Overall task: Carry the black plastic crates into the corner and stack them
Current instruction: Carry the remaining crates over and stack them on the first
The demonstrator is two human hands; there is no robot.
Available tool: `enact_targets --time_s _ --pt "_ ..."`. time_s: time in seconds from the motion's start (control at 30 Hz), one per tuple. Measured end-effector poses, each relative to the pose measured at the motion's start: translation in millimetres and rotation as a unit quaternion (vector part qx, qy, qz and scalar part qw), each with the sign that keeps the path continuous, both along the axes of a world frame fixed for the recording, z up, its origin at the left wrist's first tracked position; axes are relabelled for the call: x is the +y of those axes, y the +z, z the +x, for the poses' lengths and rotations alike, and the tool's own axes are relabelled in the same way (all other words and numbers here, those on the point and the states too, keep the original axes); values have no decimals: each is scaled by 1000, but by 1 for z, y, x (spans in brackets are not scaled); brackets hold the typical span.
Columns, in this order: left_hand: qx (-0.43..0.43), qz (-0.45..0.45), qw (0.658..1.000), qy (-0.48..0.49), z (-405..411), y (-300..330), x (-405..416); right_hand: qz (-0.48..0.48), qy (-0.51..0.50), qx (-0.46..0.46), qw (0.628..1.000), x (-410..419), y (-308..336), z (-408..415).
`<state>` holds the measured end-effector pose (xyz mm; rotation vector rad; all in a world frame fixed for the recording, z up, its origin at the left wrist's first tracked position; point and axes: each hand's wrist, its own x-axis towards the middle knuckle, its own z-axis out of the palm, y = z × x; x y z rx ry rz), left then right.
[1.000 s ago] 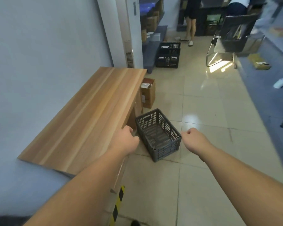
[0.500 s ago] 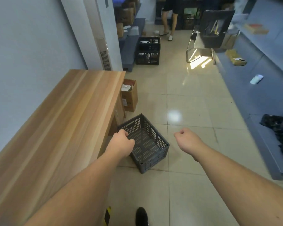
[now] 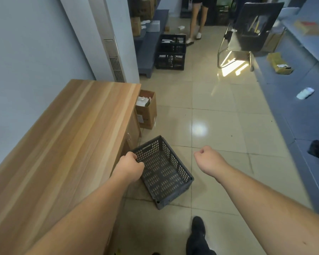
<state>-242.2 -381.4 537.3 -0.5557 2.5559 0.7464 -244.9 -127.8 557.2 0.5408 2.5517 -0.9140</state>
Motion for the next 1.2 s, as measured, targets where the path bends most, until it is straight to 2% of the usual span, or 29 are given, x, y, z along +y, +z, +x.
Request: enact_targets --time_s 0.3,0.6,0.93,1.2 --pt "-8 -26 997 74 -61 1 29 6 116 -37 993 11 -32 -114" --pt "-73 -6 990 118 -103 -42 21 12 156 -89 984 -9 -85 -188" --pt "-176 38 976 124 -137 -162 -12 31 137 -141 980 -26 -183 -233" --pt "-235 76 956 160 -154 -282 -20 35 139 -193 971 -27 -285 -261"
